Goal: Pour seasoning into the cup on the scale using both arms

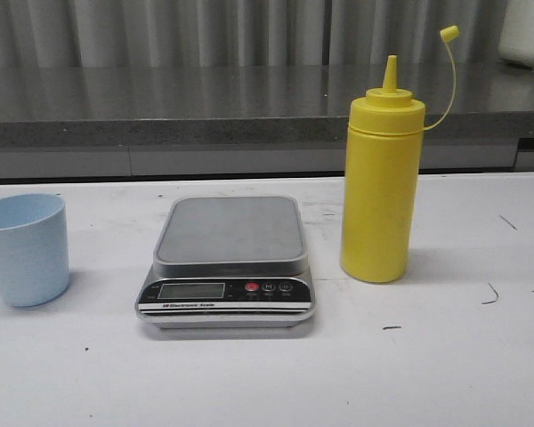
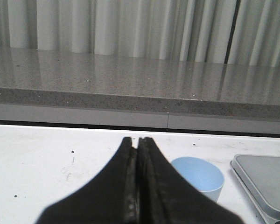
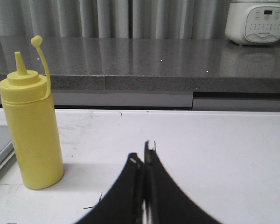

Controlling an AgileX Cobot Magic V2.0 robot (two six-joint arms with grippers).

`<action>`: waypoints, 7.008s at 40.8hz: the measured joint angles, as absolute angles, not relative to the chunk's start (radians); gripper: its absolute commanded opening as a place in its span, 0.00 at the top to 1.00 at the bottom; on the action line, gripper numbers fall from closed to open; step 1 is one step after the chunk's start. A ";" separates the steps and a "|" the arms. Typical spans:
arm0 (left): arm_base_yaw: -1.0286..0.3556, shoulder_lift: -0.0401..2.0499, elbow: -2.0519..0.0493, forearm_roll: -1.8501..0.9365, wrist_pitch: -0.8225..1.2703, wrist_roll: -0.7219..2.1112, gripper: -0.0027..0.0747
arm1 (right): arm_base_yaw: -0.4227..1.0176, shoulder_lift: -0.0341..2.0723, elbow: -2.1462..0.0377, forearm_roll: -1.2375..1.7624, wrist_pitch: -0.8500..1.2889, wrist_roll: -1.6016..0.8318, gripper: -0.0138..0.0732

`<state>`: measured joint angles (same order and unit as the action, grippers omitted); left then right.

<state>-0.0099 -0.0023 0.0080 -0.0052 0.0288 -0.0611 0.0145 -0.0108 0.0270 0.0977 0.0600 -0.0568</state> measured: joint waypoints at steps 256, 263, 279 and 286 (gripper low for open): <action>-0.479 2.017 -1.717 -0.091 0.916 -0.043 0.99 | 0.015 0.591 -0.603 0.074 0.611 -0.066 0.38; -0.479 2.018 -1.722 -0.091 0.917 -0.045 0.99 | 0.015 0.591 -0.603 0.074 0.611 -0.066 0.38; -0.479 2.021 -1.723 -0.091 0.936 -0.047 0.38 | 0.015 0.591 -0.603 0.074 0.611 -0.066 0.38; -0.479 1.993 -1.723 -0.090 0.944 -0.048 0.36 | 0.015 0.591 -0.603 0.074 0.611 -0.066 0.38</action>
<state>-0.4792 1.9927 -1.7226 -0.0895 0.9441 -0.0478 0.0145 0.5912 -0.6031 0.0737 0.6109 -0.0663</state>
